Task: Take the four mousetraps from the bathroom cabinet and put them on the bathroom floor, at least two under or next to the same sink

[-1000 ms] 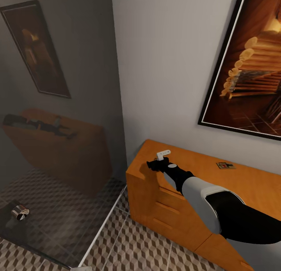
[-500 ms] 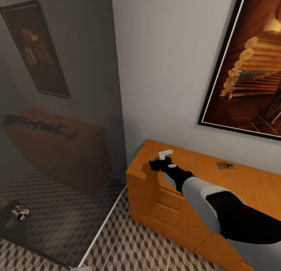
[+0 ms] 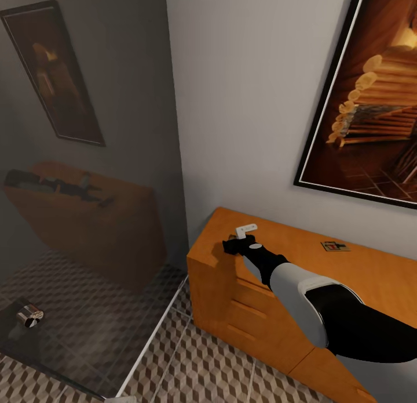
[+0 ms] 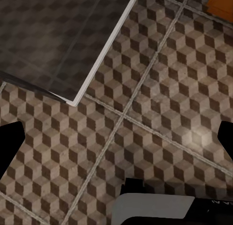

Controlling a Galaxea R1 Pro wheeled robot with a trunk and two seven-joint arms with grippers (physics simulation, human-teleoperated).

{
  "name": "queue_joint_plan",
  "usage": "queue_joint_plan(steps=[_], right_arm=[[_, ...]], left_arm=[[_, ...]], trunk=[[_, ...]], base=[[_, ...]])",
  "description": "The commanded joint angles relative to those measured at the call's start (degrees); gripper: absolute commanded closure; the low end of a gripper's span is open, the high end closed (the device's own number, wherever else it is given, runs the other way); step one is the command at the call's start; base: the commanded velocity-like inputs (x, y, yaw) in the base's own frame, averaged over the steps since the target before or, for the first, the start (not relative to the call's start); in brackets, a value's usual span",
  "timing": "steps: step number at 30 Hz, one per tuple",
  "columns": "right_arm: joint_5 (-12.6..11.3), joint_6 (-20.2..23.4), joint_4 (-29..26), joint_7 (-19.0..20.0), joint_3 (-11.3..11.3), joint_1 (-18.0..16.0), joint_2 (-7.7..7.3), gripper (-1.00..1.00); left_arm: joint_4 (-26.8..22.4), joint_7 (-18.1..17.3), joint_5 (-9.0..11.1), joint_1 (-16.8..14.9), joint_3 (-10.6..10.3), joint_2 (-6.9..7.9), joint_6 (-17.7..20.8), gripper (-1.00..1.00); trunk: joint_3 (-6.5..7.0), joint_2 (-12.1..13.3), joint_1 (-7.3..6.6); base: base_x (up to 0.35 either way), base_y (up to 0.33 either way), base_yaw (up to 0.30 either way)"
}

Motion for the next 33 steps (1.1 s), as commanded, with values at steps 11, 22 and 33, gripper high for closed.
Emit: queue_joint_plan(steps=[11, 22, 33], right_arm=[[0.33, 0.98, 0.05, -0.71, 0.25, -0.06, 0.01, -1.0], [0.24, 0.96, -0.01, -0.62, 0.19, 0.1, 0.01, -1.0], [0.24, 0.91, -0.03, -0.49, 0.18, 0.11, 0.01, -1.0]], left_arm=[[0.18, 0.14, 0.22, -0.08, -0.48, -0.04, -0.28, -1.0], [0.18, 0.16, 0.2, -0.08, -0.48, -0.04, -0.28, -1.0], [0.18, 0.13, 0.2, -0.08, -0.48, -0.04, -0.28, -1.0]], trunk=[[-0.11, -0.12, 0.03], [-0.12, -0.12, 0.03], [-0.71, -0.12, 0.03]], base=[[0.0, 0.0, 0.0], [0.0, 0.0, 0.0], [0.0, 0.0, 0.0]])
